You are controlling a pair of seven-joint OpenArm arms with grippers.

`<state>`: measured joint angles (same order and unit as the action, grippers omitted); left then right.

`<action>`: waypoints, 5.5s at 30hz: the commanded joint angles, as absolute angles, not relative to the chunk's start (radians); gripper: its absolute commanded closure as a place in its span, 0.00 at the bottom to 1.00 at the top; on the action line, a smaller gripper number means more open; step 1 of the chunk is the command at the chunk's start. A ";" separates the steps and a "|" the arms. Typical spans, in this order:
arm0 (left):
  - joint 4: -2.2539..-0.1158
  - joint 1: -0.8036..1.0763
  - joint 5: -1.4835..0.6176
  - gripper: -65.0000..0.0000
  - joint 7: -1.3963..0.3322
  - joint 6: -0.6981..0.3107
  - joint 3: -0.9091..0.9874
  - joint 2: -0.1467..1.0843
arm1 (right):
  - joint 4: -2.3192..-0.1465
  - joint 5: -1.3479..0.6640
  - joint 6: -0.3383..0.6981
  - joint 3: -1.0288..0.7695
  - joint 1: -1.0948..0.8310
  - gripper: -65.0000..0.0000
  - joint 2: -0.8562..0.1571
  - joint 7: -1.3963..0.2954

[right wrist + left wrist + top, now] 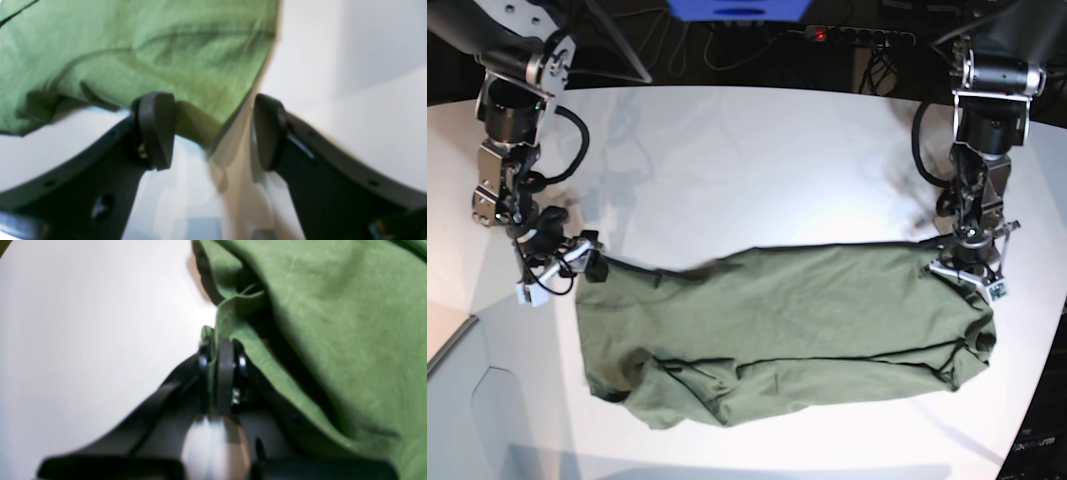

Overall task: Layout the t-shirt on the table in an organized manner, then fold the t-shirt properly
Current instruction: 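Open both grippers and regrasp the two ends of the shirt, then pull the shirt ends apart with both grippers to stretch it, then move the left gripper along the shirt edge away from its end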

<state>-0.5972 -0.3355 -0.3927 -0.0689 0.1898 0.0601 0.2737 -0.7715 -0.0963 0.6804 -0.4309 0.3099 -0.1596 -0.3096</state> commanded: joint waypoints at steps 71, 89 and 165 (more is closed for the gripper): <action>-1.376 -0.018 -0.406 0.46 -0.639 0.196 0.410 0.194 | -1.445 0.099 0.698 -0.549 0.101 0.45 -0.097 -0.527; -1.376 0.051 -0.401 0.35 -0.638 0.196 0.412 0.194 | -1.334 0.099 0.698 -0.549 0.062 0.45 -0.073 -0.524; -1.532 0.257 -0.407 0.35 -0.636 0.193 0.414 0.170 | -1.770 0.099 0.698 -0.553 -0.202 1.00 -0.021 -0.604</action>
